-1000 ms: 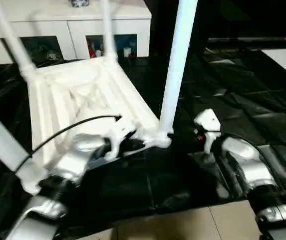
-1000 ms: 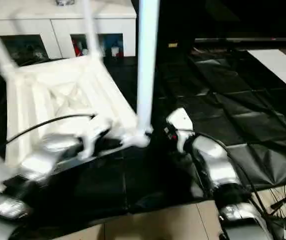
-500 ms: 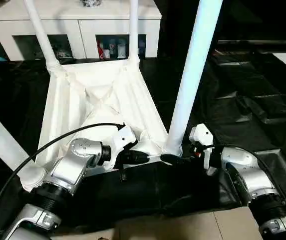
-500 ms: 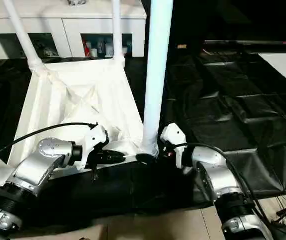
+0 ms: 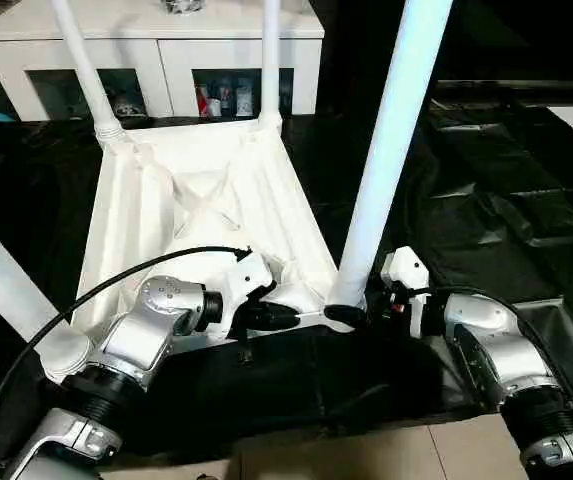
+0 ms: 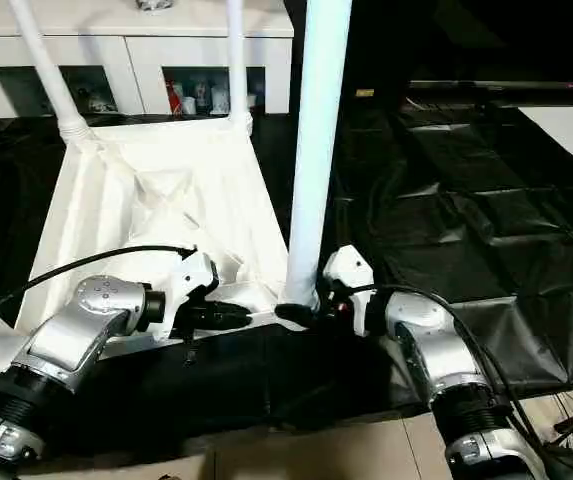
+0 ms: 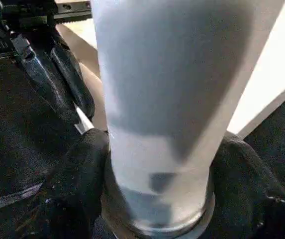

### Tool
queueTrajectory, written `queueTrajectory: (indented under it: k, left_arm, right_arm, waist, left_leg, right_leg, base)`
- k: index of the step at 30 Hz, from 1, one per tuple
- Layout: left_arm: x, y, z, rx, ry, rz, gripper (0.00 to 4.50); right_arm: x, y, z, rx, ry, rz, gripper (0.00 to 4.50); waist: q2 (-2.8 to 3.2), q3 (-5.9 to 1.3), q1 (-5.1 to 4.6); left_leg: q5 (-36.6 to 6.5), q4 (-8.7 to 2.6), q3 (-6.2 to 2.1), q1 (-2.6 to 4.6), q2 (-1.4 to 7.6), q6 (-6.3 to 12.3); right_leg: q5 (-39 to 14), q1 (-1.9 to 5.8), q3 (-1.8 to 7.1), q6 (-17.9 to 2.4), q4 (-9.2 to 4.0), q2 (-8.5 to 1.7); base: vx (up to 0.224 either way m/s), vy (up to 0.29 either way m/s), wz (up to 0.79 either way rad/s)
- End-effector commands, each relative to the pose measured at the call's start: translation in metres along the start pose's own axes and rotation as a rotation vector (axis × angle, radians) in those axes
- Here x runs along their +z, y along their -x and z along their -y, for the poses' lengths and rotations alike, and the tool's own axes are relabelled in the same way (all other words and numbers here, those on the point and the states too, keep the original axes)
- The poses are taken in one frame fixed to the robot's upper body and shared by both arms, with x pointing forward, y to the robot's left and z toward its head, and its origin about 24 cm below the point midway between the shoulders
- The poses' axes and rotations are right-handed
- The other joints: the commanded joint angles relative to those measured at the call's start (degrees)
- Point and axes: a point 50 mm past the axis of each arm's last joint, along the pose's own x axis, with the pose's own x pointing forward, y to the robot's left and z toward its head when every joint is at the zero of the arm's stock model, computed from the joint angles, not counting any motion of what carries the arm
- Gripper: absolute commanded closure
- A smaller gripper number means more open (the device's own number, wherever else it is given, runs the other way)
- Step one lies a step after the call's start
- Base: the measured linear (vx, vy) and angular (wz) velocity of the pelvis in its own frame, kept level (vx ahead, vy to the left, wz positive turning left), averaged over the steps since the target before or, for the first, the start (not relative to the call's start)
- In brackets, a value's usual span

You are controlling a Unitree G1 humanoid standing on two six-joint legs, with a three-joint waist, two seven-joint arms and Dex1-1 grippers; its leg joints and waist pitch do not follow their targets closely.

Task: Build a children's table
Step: Rotate leg to tighten

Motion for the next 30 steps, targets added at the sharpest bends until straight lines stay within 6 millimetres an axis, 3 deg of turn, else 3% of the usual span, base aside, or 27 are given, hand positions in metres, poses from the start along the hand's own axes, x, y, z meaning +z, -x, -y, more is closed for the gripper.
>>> queueTrajectory:
  k: [1,9,11,13,15,16,18,19,21,24,28,29,30]
  left_arm:
    - [0.011,-0.006,0.006,-0.052,-0.029,0.039,4.5]
    - [0.008,-0.007,0.002,-0.006,0.001,0.024,4.5]
    - [0.006,-0.012,-0.006,0.086,0.049,0.003,4.5]
    - [0.005,-0.018,-0.012,0.159,0.078,-0.003,4.5]
    - [0.006,-0.025,-0.016,0.226,0.111,0.006,4.5]
    - [0.006,-0.025,-0.016,0.231,0.114,0.007,4.5]
    - [0.009,-0.039,-0.021,0.332,0.163,0.015,4.5]
    - [0.009,-0.044,-0.022,0.363,0.182,0.011,4.5]
    - [0.012,-0.053,-0.027,0.456,0.207,0.011,4.5]
    - [0.017,-0.063,-0.03,0.513,0.209,0.006,4.5]
    - [0.019,-0.064,-0.03,0.496,0.193,0.007,4.5]
    - [0.019,-0.064,-0.029,0.493,0.185,0.004,4.5]
    - [0.018,-0.063,-0.029,0.487,0.179,0.0,4.5]
  right_arm:
    - [0.004,0.0,0.001,0.015,0.008,0.006,1.8]
    - [0.0,-0.006,-0.001,-0.03,-0.044,0.013,1.85]
    - [-0.003,-0.016,0.004,-0.148,-0.059,0.005,1.86]
    - [-0.006,-0.026,0.008,-0.258,-0.096,-0.003,1.86]
    - [-0.008,-0.036,0.01,-0.361,-0.144,-0.013,1.86]
    - [-0.008,-0.037,0.01,-0.368,-0.148,-0.013,1.86]
    - [-0.01,-0.056,0.01,-0.565,-0.241,-0.02,1.86]
    - [-0.012,-0.062,0.009,-0.634,-0.296,-0.028,1.86]
    - [-0.015,-0.074,0.007,-0.757,-0.37,-0.063,1.86]
    - [-0.009,-0.092,0.003,-0.816,-0.409,-0.08,1.87]
    - [0.0,-0.101,-0.001,-0.75,-0.365,-0.042,1.87]
    - [0.002,-0.101,-0.001,-0.752,-0.369,-0.027,1.87]
    - [0.002,-0.1,0.0,-0.762,-0.368,-0.02,1.87]
  waist:
    - [-0.13,-3.27,-0.16]
    - [-0.1,-3.32,-0.16]
    - [-0.06,-3.11,-0.42]
    - [-0.06,-3.02,-0.72]
    - [-0.18,-2.95,-1.33]
    - [-0.22,-2.95,-1.54]
    - [-0.1,-2.92,-1.86]
    - [-0.25,-2.95,-2.26]
    - [-0.03,-2.95,-2.44]
    - [0.0,-3.19,-2.43]
    - [-0.01,-3.26,-2.16]
    - [-0.41,-3.29,-2.15]
    - [-0.22,-3.25,-2.04]
  left_leg:
    - [-12.22,-4.03,-0.83,1.28,2.3,4.39]
    - [-11.38,-3.92,-0.81,1.27,2.24,4.71]
    - [-12.16,-4.09,-0.78,1.19,2.23,4.03]
    - [-15.0,-4.3,-0.95,1.35,2.15,2.22]
    - [-17.84,-4.59,-1.26,1.27,2.01,0.11]
    - [-18.18,-4.54,-1.19,1.27,1.9,-0.02]
    - [-19.04,-4.48,-1.13,1.51,1.83,-0.28]
    - [-19.0,-4.61,-1.3,1.21,1.72,-0.61]
    - [-20.04,-4.62,-1.36,1.53,1.66,-1.16]
    - [-20.22,-4.61,-1.39,1.45,1.54,-0.84]
    - [-19.13,-4.56,-1.21,1.25,1.64,0.46]
    - [-18.38,-4.47,-1.12,1.13,1.62,0.97]
    - [-18.03,-4.48,-1.13,1.13,1.64,1.33]
  right_leg:
    - [-6.32,2.75,1.0,-14.61,-3.21,-1.87]
    - [-5.28,2.82,0.96,-14.95,-3.05,-1.82]
    - [-6.82,2.56,0.99,-14.78,-3.19,-1.78]
    - [-11.55,2.54,0.94,-13.93,-3.6,-1.88]
    - [-16.77,2.5,0.87,-11.96,-4.02,-1.91]
    - [-17.17,2.37,0.89,-11.69,-4.08,-1.83]
    - [-18.41,1.9,1.05,-11.06,-4.45,-1.86]
    - [-19.13,2.09,0.96,-10.66,-4.45,-1.85]
    - [-20.26,1.75,0.9,-9.99,-4.68,-1.74]
    - [-17.8,1.84,0.92,-9.67,-4.62,-1.68]
    - [-14.52,2.02,0.91,-9.84,-4.47,-1.77]
    - [-13.79,2.14,0.94,-10.0,-4.41,-1.77]
    - [-13.96,2.15,0.95,-10.13,-4.37,-1.84]
  base:
    - [0.0,0.0,0.0]
    - [0.0,0.0,0.0]
    - [0.0,0.0,0.0]
    - [0.0,0.0,0.0]
    - [0.0,0.0,0.0]
    - [0.0,0.0,0.0]
    - [0.0,0.0,0.0]
    - [0.0,0.0,0.0]
    - [0.0,0.0,0.0]
    - [0.0,0.0,0.0]
    - [0.0,0.0,0.0]
    - [0.0,0.0,0.0]
    - [0.0,0.0,0.0]
